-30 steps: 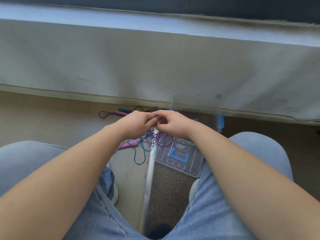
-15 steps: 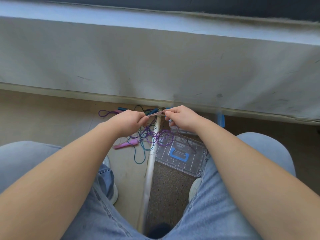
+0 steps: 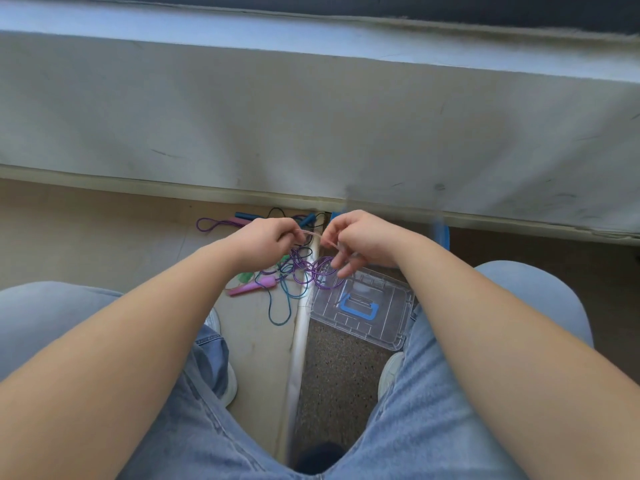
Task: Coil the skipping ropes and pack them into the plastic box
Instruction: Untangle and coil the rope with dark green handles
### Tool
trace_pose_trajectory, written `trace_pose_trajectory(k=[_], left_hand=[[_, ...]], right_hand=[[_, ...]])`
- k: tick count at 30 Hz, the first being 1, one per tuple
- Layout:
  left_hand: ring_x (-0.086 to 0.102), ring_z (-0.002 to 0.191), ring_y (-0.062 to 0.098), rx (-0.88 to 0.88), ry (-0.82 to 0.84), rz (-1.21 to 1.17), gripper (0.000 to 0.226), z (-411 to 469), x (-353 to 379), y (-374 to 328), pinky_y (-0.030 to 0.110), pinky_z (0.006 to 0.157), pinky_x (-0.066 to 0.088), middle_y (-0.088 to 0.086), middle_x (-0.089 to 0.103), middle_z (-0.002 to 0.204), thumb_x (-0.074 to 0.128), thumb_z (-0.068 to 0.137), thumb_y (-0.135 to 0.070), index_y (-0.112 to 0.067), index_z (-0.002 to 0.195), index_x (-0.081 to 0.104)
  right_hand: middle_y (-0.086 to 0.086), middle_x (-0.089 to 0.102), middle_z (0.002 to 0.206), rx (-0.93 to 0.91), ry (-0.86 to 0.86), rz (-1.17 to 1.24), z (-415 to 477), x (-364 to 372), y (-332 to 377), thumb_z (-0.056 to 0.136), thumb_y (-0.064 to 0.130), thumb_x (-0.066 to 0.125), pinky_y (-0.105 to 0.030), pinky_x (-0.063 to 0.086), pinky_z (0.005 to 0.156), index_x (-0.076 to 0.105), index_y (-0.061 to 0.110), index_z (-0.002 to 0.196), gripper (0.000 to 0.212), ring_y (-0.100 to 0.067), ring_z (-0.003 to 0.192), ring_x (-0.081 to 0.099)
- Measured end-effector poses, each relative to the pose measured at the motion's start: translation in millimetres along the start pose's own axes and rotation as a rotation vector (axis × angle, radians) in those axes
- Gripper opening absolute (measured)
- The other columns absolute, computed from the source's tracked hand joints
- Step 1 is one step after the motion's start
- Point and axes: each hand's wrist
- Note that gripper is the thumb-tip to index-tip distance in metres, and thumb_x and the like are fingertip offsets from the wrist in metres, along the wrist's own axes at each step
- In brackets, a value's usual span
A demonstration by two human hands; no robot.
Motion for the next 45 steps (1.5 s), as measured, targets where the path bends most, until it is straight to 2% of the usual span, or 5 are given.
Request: trace_pose_trajectory(k=[4, 11, 27, 40, 45], left_hand=[[0.054, 0.059, -0.007, 0.058, 0.011, -0.119, 0.025, 1, 3, -9, 0.022, 0.061, 0.037, -0.011, 0.066, 0.081, 0.041, 0.099, -0.016, -0.031, 0.097, 0.062], [0.050, 0.057, 0.015, 0.018, -0.035, -0.111, 0.023, -2, 3, -3, 0.028, 0.055, 0.040, -0.005, 0.060, 0.070, 0.036, 0.104, -0.027, -0.029, 0.105, 0.059], [0.057, 0.079, 0.023, -0.099, 0.057, 0.128, 0.027, -7, 0, 7, 0.033, 0.063, 0.040, 0.004, 0.063, 0.093, 0.043, 0.103, -0.037, -0.018, 0.119, 0.054], [0.054, 0.069, 0.023, -0.244, -0.158, -0.458, 0.041, 5, 10, -18, 0.036, 0.072, 0.046, 0.000, 0.058, 0.069, 0.032, 0.104, -0.040, -0.019, 0.077, 0.054], [0.051, 0.064, 0.022, -0.400, -0.163, -1.090, 0.032, 8, 9, -38, 0.036, 0.072, 0.046, 0.008, 0.052, 0.072, 0.037, 0.106, -0.031, -0.013, 0.083, 0.051]], right_hand=[[-0.006, 0.041, 0.141, -0.084, 0.069, -0.018, 1, 11, -6, 0.092, -0.009, 0.058, -0.043, 0.061, 0.061, 0.045, 0.022, 0.141, 0.059, -0.031, 0.072, 0.068], [0.009, 0.064, 0.059, -0.198, -0.254, -0.264, 8, 5, -3, 0.098, 0.029, 0.062, -0.028, 0.053, 0.059, 0.073, 0.022, 0.093, 0.013, -0.012, 0.055, 0.064], [-0.008, 0.070, 0.101, -0.053, -0.817, -0.114, 25, -22, -13, 0.099, 0.031, 0.047, -0.048, 0.056, 0.087, 0.067, 0.018, 0.100, 0.024, -0.032, 0.092, 0.067], [-0.007, 0.072, 0.092, 0.050, 0.259, -0.164, -1, 37, -5, 0.096, 0.045, 0.059, -0.039, 0.059, 0.079, 0.069, 0.010, 0.110, 0.038, -0.018, 0.078, 0.067], [-0.002, 0.076, 0.088, -0.079, 0.090, -0.208, 3, 48, -6, 0.091, 0.043, 0.066, -0.037, 0.061, 0.072, 0.071, 0.013, 0.101, 0.032, -0.015, 0.077, 0.073]])
Point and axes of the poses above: each hand's wrist, its own z-axis towards the middle knuckle, its own x-axis out of the palm, y = z × x
